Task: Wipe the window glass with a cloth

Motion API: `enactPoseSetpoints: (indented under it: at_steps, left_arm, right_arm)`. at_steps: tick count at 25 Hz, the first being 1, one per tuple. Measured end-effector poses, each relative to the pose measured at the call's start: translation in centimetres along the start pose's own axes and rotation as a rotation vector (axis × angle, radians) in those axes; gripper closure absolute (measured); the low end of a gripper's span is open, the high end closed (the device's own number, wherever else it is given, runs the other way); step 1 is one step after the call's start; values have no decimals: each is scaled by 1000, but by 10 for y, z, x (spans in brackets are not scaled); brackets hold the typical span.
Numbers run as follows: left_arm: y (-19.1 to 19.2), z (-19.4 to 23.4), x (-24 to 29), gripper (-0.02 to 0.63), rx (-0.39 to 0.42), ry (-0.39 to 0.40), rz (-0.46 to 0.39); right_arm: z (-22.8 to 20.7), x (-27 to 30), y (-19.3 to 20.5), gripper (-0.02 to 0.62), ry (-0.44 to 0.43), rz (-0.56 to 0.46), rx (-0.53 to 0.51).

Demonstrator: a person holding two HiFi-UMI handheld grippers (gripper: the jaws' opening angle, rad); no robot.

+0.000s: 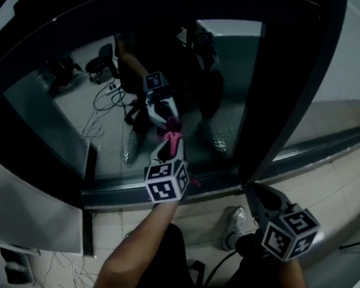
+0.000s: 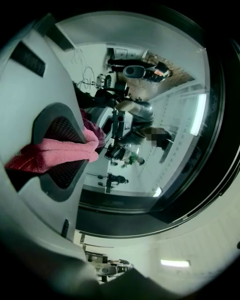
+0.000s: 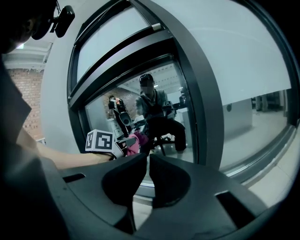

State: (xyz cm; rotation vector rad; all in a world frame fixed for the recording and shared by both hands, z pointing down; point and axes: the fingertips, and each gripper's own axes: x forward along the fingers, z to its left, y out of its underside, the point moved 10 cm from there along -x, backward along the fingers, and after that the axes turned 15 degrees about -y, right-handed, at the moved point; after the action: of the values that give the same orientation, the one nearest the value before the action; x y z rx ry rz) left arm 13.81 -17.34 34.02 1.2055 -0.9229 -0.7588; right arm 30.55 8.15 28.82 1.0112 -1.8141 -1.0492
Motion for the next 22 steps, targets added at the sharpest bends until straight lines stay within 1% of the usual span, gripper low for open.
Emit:
enactPoseSetpoints:
  at_steps: [4,9,22]
  left_arm:
    - [3,-21,6,511,1,35,12]
    - [7,-55,14,511,20,108,18]
    - [20,-120,34,511,52,215,31]
  right_arm:
    - [-9,-9,3,577,21,-9,16]
    - [-18,-21,6,577,47,-23,36]
    - [-43,-54,22,577,119,-47,102]
